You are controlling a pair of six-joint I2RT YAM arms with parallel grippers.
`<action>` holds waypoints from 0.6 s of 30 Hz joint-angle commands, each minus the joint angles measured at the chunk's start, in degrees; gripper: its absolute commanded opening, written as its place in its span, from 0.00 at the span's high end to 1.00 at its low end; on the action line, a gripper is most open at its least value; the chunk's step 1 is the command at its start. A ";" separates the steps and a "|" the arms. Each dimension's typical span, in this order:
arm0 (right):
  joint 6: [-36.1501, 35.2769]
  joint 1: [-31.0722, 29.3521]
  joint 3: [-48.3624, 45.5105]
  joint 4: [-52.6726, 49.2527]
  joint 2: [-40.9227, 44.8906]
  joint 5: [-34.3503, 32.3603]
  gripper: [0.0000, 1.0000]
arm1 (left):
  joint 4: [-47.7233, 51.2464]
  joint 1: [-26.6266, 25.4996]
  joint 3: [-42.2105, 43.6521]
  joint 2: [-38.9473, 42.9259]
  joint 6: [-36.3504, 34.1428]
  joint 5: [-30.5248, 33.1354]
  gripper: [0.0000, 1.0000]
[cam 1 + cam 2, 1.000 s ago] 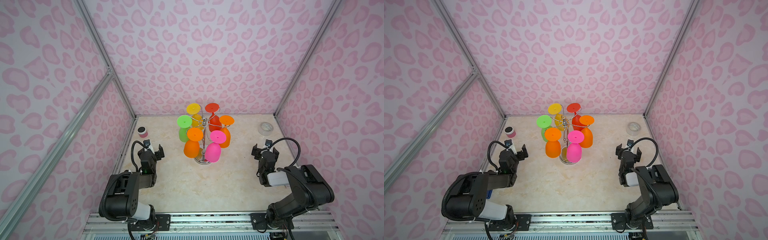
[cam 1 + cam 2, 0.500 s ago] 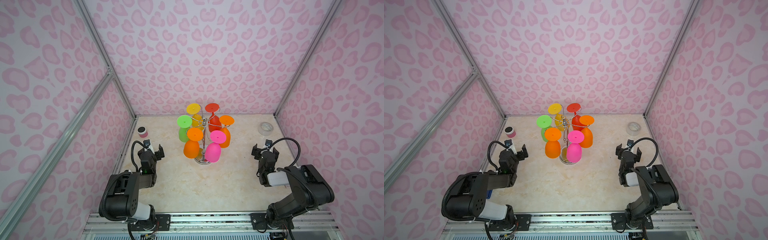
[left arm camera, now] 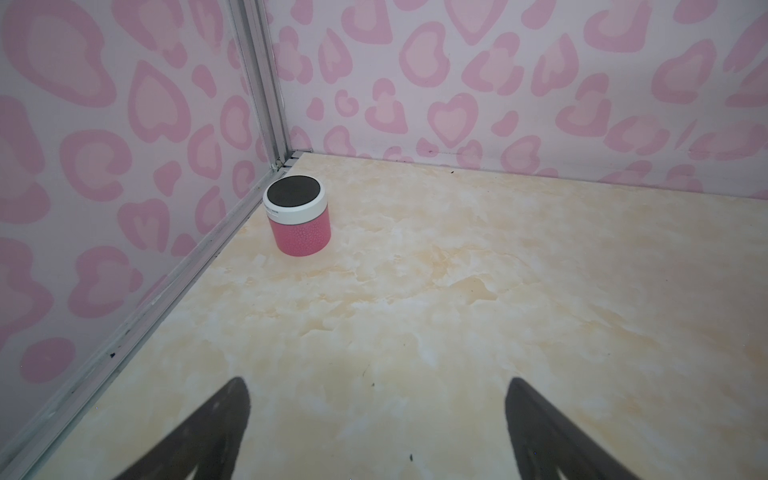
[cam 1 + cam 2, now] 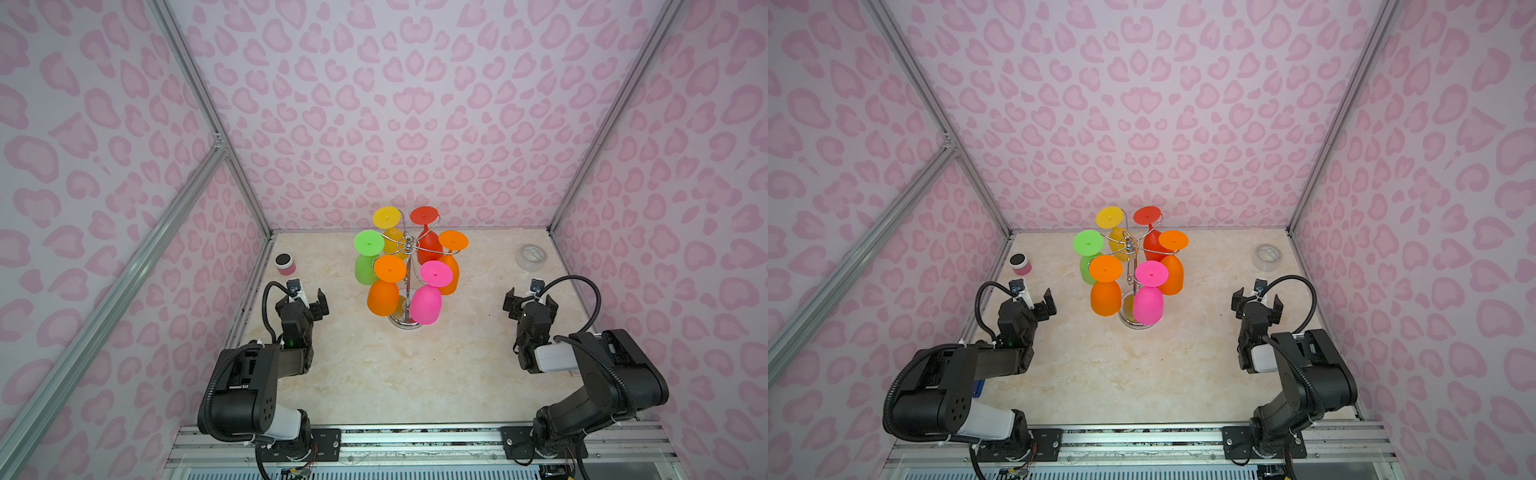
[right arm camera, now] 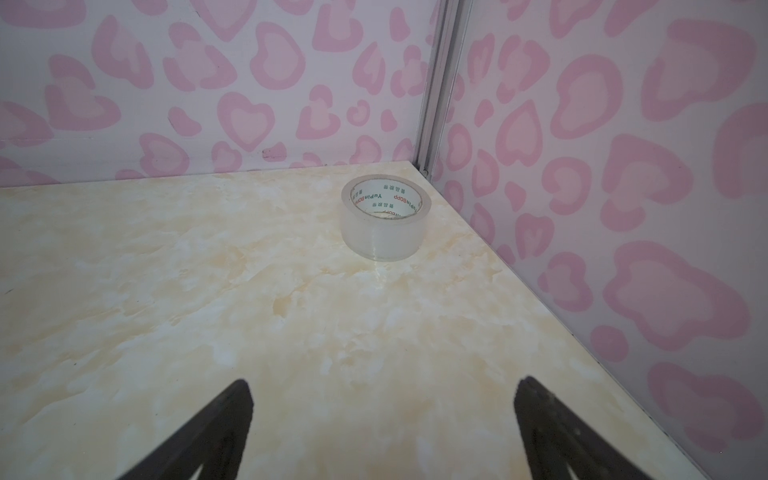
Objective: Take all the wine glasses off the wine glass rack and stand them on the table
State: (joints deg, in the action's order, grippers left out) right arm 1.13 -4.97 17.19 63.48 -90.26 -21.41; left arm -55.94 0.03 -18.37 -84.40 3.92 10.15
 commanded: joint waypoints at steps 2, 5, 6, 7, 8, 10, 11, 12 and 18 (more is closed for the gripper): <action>0.15 -0.04 -0.11 0.84 0.15 -0.28 0.02 | -0.79 0.09 -0.13 0.24 0.03 -0.47 0.02; -0.56 -0.67 -0.01 -3.84 5.36 -0.93 0.02 | 2.53 0.04 -1.82 1.93 0.03 -0.22 0.03; -0.45 -0.66 0.43 -6.45 7.56 -0.66 0.02 | 6.28 -0.02 -3.27 3.95 -0.29 -0.14 0.03; -0.58 -0.73 0.83 -8.38 9.13 -0.37 0.02 | 10.88 -0.10 -4.82 6.19 -0.36 0.26 0.03; -1.02 -0.78 1.00 -9.47 10.20 0.26 0.02 | 13.98 -0.20 -5.81 7.69 -0.21 1.12 0.03; -2.50 -2.24 1.52 -11.02 11.94 -0.71 0.02 | 16.80 -0.66 -6.93 10.94 0.45 3.45 0.03; -3.31 -3.20 1.79 -11.65 12.76 -1.88 0.02 | 16.94 -0.94 -7.05 12.55 1.00 3.85 0.03; -3.60 -4.12 2.42 -12.91 14.04 -2.55 0.02 | 18.03 -1.18 -7.68 14.33 1.44 4.06 0.03; 5.31 -4.70 11.44 -34.87 25.56 1.86 0.02 | 29.35 -2.82 -14.60 22.69 6.02 6.73 0.03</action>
State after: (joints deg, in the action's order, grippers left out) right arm 1.41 -9.50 25.63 40.84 -67.77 -21.71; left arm -33.21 -2.57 -30.63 -63.90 6.46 14.68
